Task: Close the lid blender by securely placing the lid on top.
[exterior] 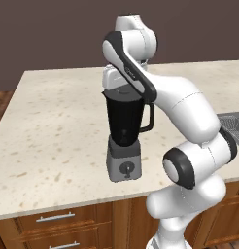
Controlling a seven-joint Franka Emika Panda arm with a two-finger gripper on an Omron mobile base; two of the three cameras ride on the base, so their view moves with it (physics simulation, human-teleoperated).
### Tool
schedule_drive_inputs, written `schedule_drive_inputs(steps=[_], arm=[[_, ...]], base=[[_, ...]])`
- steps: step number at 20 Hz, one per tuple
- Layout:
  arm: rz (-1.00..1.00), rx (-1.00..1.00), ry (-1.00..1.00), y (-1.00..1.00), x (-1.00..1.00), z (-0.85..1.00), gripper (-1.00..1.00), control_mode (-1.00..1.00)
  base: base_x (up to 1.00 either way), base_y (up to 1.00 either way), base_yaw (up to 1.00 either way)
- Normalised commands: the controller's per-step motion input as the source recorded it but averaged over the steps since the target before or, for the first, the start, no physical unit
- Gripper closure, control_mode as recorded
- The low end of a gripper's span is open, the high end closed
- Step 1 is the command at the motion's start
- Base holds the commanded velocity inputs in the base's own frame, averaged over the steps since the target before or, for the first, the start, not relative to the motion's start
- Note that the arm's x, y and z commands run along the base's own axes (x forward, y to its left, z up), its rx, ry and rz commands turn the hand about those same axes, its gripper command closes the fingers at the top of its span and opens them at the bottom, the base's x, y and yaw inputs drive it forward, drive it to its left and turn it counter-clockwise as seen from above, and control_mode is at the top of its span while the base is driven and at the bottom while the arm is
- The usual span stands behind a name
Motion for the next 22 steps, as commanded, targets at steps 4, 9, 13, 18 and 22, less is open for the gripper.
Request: schedule_drive_inputs(steps=[4, 9, 13, 18, 22], arm=[[0.02, -0.03, -0.15, 0.0, -0.03, 0.0, -1.0, -1.0], [0.02, -0.01, -0.11, 0.0, 0.0, 0.0, -1.0, -1.0], [0.02, -0.02, -0.29, -0.08, -0.51, 0.37, -1.0, -1.0], [0.0, 0.04, -0.32, -0.31, -0.97, 0.34, -1.0, -1.0], [0.0, 0.18, -0.28, -0.51, -1.0, 0.0, -1.0, -1.0]], base=[[0.0, 0.0, 0.0], [0.0, 0.0, 0.0], [0.0, 0.0, 0.0], [0.0, 0.0, 0.0], [0.0, 0.0, 0.0]])
